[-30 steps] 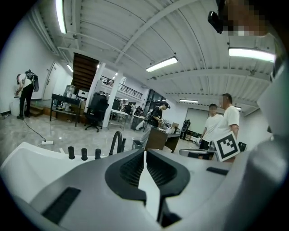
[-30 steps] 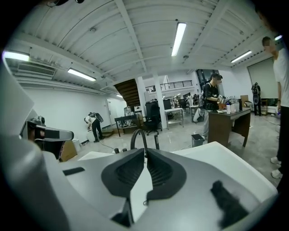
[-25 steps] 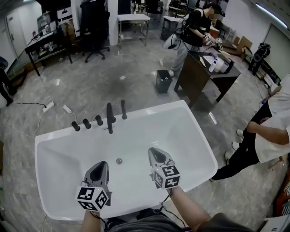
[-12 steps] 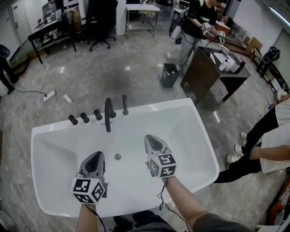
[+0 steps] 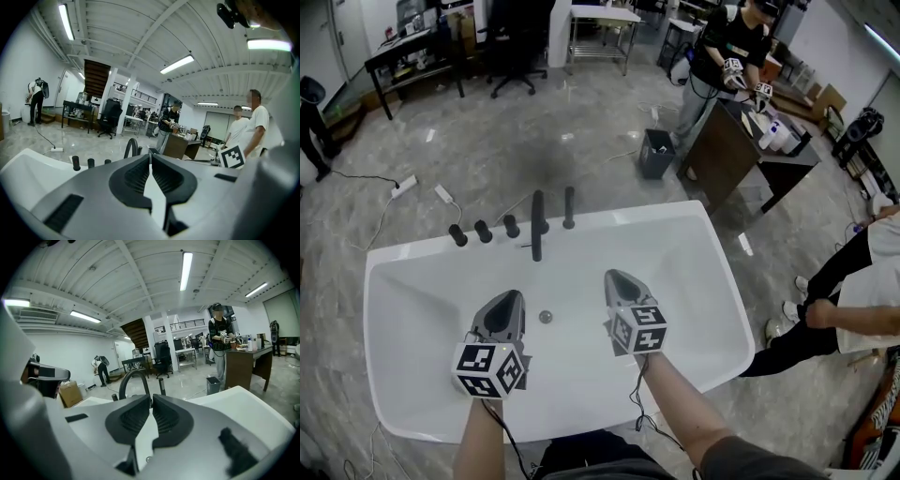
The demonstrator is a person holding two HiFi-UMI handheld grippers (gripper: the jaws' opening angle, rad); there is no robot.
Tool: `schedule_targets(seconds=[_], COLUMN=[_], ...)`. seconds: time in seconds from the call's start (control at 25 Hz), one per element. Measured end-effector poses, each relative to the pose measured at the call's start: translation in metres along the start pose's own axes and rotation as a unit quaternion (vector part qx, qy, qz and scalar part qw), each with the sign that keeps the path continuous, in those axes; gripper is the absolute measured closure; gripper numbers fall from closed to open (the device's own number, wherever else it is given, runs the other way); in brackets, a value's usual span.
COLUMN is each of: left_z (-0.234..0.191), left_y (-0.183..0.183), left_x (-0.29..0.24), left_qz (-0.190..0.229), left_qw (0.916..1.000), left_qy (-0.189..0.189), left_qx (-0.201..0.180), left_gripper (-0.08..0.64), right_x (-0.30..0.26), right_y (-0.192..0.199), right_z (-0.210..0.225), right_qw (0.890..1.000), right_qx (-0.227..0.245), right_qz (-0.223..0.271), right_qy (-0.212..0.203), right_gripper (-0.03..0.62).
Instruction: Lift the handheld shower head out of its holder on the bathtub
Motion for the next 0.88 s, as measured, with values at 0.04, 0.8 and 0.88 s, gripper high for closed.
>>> schedule_targets(seconds=[0.04,0.8,0.88], left_z=[-0.001,-0.046,-0.045], left_y=[0.001,0.027,0.032], left_x=[0.000,0.004,-0.003], left_qz=[-0.001,-0.004,-0.005], left_qw=[1.0000,0.9996,0.9998], left_qy=[0.003,0.026,0.013], left_qx=[-0.001,0.011,0.015], left_gripper=[0.534,0.534,0.534], right_x=[0.000,-0.030,-0.043], right_y=[0.001,0.014,0.016], right_z=[-0.003,-0.023,-0.007], right_qw=[1.000,0.999,0.999], right_qx=[0.000,-0.006,-0.011], right_qz=[0.000,0.009,0.005], right_qy=[0.001,0.032,0.030], right_gripper=[0.560,0.558,0.560])
Point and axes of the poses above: the fingertips, and each gripper's own axes: x backward along the fingers, z to its right, y out of its underside, the point moved 10 cm from there along x, backward along the fingers, and after that the axes turned 9 degrees about -x, right-handed, at the moved point
